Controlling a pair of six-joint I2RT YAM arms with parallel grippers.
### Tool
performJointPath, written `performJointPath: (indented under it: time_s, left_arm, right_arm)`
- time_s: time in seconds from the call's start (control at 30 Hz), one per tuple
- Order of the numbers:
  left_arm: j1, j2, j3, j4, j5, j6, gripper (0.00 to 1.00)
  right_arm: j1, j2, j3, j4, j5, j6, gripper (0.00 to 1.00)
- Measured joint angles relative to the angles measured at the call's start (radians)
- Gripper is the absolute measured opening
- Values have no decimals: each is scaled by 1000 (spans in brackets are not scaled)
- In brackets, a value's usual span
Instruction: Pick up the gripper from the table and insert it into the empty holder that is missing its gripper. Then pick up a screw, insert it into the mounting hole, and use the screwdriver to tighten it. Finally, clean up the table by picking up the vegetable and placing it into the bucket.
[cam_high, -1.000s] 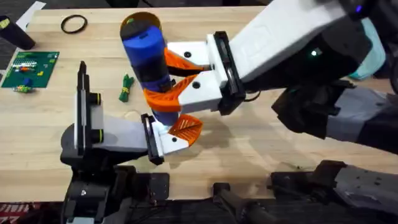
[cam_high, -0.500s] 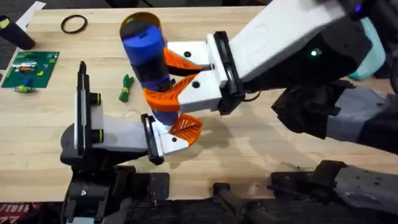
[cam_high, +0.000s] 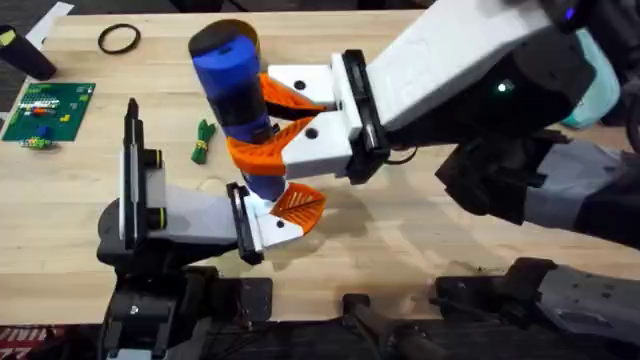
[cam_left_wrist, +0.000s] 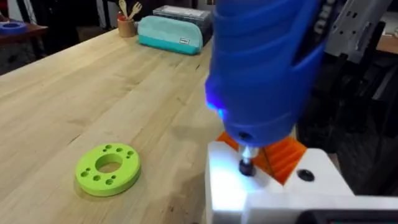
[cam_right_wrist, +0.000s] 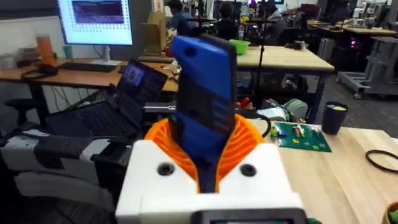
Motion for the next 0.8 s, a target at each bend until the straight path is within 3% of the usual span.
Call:
performJointPath:
  time_s: [0.8]
  left_arm:
    - [0,0,0,0,-2,-4,9]
  right_arm:
    - [3,16,0,14,12,31,84]
